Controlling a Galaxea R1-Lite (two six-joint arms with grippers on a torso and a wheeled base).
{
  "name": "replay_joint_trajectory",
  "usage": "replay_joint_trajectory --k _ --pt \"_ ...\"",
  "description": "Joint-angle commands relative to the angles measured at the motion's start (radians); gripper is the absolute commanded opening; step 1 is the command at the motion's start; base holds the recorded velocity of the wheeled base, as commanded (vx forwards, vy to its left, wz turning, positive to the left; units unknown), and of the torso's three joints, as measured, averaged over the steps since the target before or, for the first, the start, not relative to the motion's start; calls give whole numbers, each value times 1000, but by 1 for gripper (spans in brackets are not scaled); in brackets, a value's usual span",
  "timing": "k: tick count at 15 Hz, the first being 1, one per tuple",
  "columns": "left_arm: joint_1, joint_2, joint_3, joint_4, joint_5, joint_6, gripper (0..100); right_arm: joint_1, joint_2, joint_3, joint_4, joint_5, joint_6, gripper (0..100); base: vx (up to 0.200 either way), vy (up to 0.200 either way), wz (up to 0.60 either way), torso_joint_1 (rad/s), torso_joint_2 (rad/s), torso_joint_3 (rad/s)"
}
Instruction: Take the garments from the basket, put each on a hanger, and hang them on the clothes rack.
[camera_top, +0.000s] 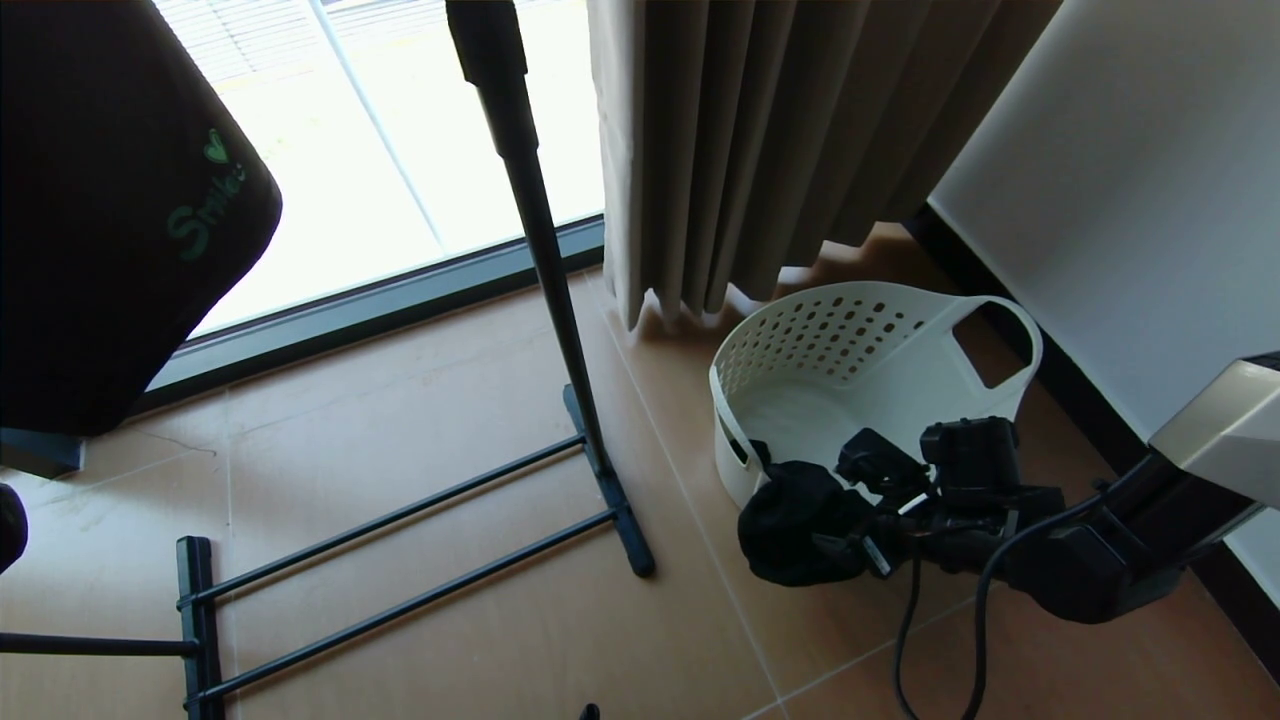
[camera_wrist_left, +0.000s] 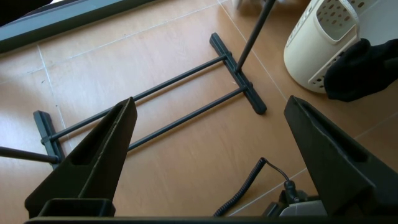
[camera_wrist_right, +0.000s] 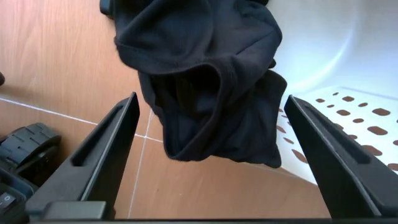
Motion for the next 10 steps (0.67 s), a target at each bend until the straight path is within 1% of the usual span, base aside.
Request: replay_joint_trajectory --k 1,3,5,7,8,9,10 --pt "1 0 0 0 0 0 100 -4 16 -5 -6 4 3 0 0 0 0 0 0 0" --pt "1 0 0 0 0 0 100 -4 22 6 -60 5 7 0 0 0 0 0 0 0" --pt "1 0 0 0 -1 1 100 -6 11 61 -158 4 20 0 0 0 0 0 0 0" --pt "1 0 0 0 -1 0 100 -4 -58 152 -265 4 20 0 0 0 0 0 0 0" --pt "1 0 0 0 -1 0 100 -4 -64 159 -272 4 20 0 0 0 0 0 0 0" --pt "1 0 0 0 -1 1 100 4 -188 254 -341 5 20 0 0 0 0 0 0 0" --pt "1 0 0 0 -1 3 100 11 -273 296 -354 8 20 0 0 0 0 0 0 0"
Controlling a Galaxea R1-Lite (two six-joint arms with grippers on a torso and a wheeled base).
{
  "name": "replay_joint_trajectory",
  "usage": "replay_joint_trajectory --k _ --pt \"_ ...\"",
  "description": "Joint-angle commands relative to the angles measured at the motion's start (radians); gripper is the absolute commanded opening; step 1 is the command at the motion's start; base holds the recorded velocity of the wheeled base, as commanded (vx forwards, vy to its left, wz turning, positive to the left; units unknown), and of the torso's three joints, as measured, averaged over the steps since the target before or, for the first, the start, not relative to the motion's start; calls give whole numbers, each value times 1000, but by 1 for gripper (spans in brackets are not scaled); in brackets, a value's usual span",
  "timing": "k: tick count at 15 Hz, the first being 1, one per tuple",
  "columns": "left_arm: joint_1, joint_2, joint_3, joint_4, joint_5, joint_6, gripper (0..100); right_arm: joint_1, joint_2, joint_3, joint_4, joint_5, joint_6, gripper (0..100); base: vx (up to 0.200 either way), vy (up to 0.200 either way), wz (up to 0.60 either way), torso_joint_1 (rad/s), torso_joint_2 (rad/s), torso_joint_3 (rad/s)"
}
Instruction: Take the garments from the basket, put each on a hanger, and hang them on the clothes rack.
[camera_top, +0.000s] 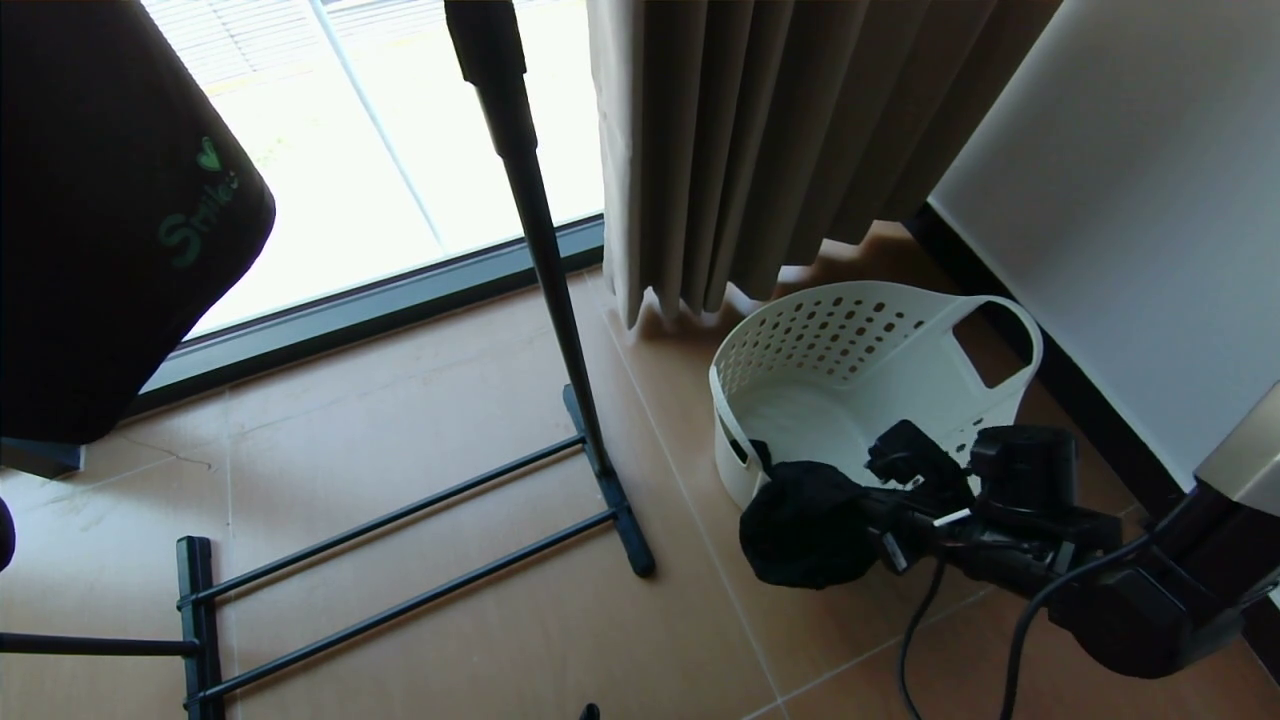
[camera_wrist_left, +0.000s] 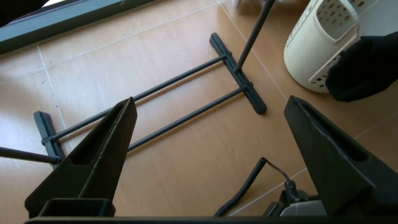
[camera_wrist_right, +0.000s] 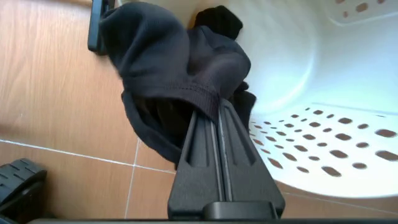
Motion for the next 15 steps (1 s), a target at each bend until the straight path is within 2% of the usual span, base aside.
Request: replay_joint_trajectory --k 1,3,7,9,15 --pt "0 0 0 0 -2 5 100 37 -304 141 -47 5 1 0 0 0 0 0 0 0" --pt "0 0 0 0 -3 5 100 103 -509 164 -16 7 1 0 0 0 0 0 0 0" --pt "0 0 0 0 -2 3 100 270 -824 113 223 7 36 0 0 0 0 0 0 0" --pt "0 0 0 2 -5 8 100 313 -879 96 249 5 82 0 0 0 0 0 0 0" --pt "-1 0 0 2 -3 8 100 362 -977 73 248 11 87 0 0 0 0 0 0 0"
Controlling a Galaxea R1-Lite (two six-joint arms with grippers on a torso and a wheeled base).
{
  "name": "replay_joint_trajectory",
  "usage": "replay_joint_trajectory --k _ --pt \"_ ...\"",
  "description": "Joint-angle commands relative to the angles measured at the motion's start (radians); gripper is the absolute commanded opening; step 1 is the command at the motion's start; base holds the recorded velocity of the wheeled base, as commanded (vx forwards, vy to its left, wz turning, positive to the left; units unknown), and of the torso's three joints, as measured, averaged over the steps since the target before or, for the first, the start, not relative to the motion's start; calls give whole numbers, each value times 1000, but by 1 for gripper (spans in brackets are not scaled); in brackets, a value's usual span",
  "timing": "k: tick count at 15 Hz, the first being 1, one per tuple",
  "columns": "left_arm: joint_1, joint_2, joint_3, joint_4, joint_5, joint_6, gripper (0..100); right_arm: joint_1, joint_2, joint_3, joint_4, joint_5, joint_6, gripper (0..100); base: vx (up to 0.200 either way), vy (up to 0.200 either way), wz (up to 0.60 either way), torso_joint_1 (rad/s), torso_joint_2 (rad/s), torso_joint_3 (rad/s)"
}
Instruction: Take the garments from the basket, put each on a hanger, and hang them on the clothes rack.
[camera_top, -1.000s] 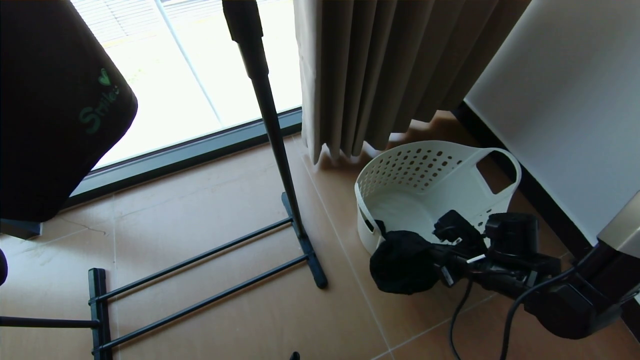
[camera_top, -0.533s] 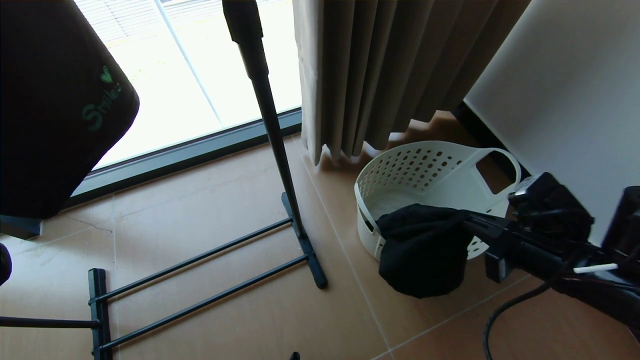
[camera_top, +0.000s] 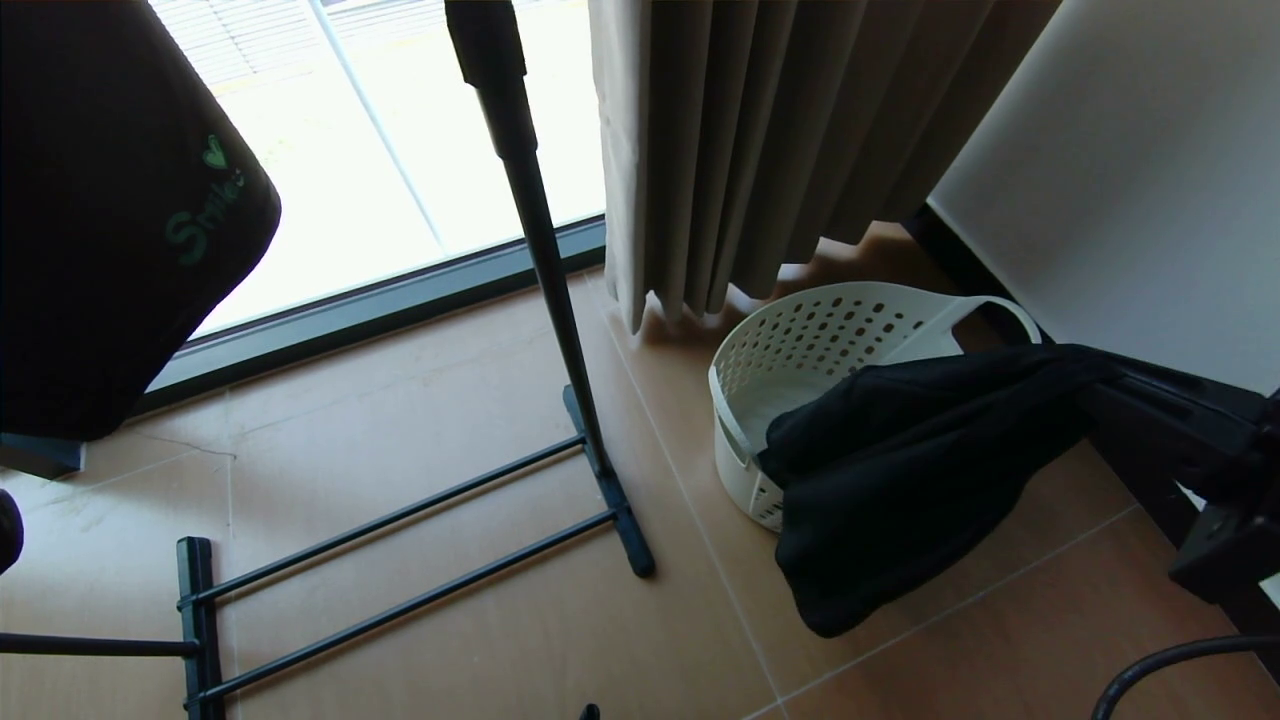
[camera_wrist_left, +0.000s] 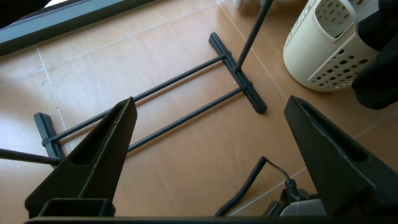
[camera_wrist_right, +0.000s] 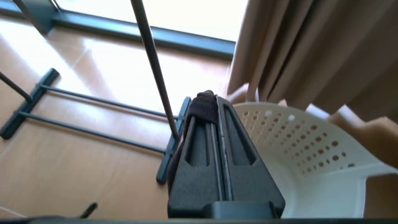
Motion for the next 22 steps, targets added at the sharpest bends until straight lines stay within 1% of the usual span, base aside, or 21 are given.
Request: replay_joint_trajectory --k 1,5,9,11,12,16,22 --pt "0 0 0 0 -1 0 100 26 -60 -4 -2 1 0 0 0 0 0 0 0 0" --pt "0 0 0 0 0 0 100 28 -49 0 2 1 0 0 0 0 0 -3 1 21" --pt "0 0 0 0 -1 -2 100 26 0 2 -2 -1 8 0 0 0 0 2 -1 167" --pt "0 0 0 0 -1 -2 100 20 37 -4 -6 -2 66 0 0 0 0 0 5 190" --pt "0 0 0 0 -1 -2 100 20 37 -6 -6 -2 72 0 0 0 0 7 -36 124" --pt "0 0 0 0 -1 -3 100 20 39 0 0 -2 77 0 0 0 0 30 -341 -94" --pt "0 0 0 0 -1 -5 100 20 39 8 -5 -2 77 0 0 0 0 104 -455 -163"
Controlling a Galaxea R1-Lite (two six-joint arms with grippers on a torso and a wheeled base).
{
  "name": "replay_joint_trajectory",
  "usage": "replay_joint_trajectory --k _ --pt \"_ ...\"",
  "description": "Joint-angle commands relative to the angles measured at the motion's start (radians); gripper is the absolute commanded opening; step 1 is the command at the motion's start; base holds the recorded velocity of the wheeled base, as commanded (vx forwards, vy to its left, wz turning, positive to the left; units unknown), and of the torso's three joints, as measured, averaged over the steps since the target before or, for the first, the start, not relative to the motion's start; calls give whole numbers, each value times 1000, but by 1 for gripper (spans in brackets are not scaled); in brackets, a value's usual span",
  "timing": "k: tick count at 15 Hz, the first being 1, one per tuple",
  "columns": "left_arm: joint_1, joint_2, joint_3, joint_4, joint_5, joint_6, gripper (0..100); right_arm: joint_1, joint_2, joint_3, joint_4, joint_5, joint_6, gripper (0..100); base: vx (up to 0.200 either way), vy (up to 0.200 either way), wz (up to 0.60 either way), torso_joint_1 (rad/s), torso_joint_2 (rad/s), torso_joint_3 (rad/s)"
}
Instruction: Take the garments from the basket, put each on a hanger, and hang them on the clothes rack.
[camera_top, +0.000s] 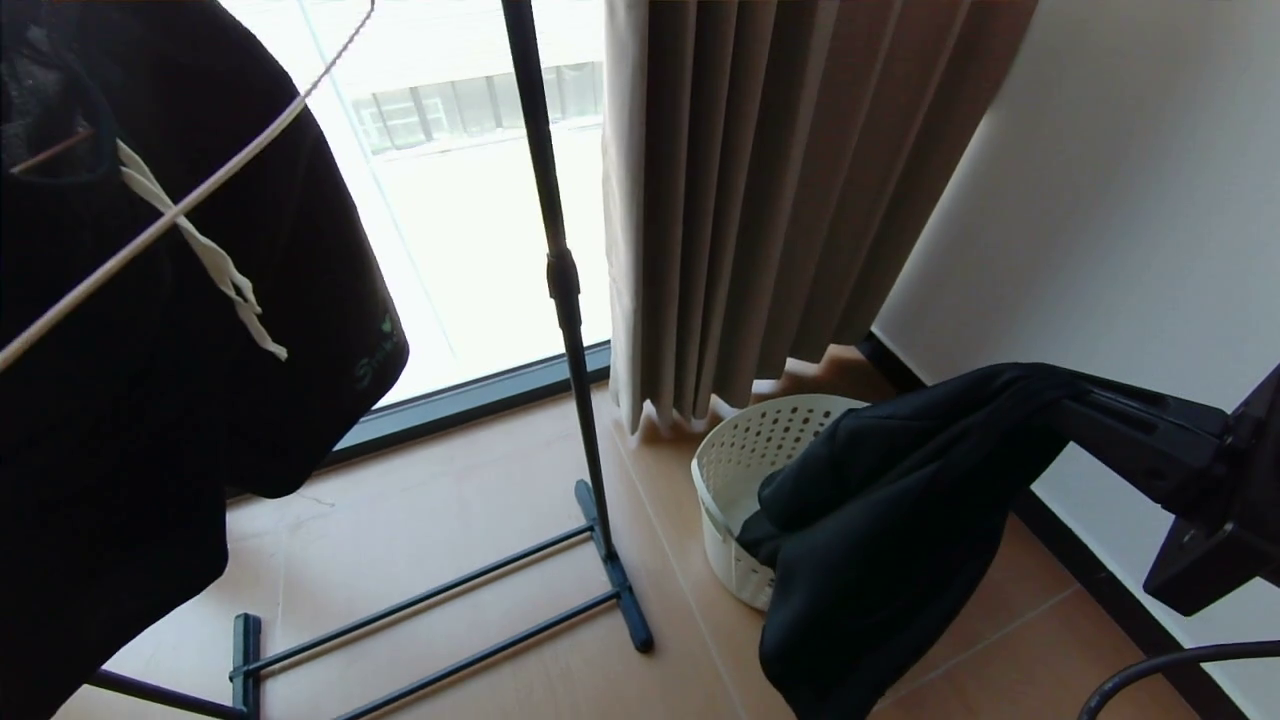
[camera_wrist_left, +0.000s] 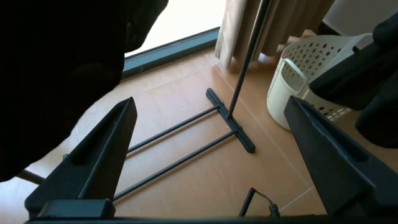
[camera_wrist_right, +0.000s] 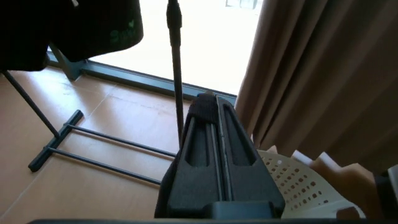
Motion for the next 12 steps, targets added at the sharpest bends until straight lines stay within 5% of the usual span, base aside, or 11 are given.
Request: replay_joint_trajectory --k 1,12 --pt "0 1 0 0 0 0 100 0 2 1 -1 1 -2 0 0 0 0 134 -471 -154" --pt "0 1 0 0 2 0 100 0 8 9 -4 5 -6 0 0 0 0 167 -484 -119"
